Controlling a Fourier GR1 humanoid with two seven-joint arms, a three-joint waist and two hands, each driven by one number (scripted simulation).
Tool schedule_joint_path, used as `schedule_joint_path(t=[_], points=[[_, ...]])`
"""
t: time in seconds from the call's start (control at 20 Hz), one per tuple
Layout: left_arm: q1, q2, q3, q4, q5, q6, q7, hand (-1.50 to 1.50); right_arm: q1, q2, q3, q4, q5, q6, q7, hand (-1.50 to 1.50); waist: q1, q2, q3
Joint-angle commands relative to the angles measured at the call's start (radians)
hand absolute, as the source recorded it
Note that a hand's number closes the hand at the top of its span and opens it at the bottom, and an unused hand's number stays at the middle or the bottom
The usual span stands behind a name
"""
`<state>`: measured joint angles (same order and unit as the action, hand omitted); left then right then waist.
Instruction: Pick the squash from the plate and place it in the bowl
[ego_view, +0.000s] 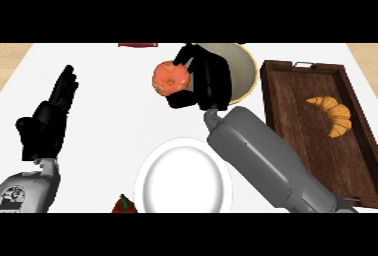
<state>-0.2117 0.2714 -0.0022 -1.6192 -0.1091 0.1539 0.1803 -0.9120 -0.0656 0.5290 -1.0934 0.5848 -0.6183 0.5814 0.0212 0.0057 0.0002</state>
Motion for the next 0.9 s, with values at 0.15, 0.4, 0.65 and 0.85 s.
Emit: schedule_joint_path(t=[0.15, 0.4, 0.65, 0.85], points=[[-0.001, 0.007, 0.012, -0.020, 0.006, -0.016, -0.003, 0.00, -0.026, -0.103, -0.079, 0.292, 0.059, -0.051, -0.195, 1.50, 0.010, 0.004, 0.000], [-0.004, -0.014, 0.004, 0.069, -0.030, -0.001, -0.092, 0.00, -0.126, -0.066, -0.162, 0.557, 0.053, -0.126, -0.333, 1.50, 0.021, 0.014, 0.000], [-0.038, -0.072, -0.056, 0.023, -0.056, 0.026, -0.013, 0.00, -0.170, -0.027, -0.302, 0.681, -0.072, -0.133, -0.410, 1.50, 0.042, 0.022, 0.002], [-0.039, -0.052, -0.042, 0.028, -0.044, 0.003, -0.026, 0.00, -0.192, -0.028, -0.367, 0.743, -0.152, -0.014, -0.505, -1.50, 0.064, 0.030, 0.002]])
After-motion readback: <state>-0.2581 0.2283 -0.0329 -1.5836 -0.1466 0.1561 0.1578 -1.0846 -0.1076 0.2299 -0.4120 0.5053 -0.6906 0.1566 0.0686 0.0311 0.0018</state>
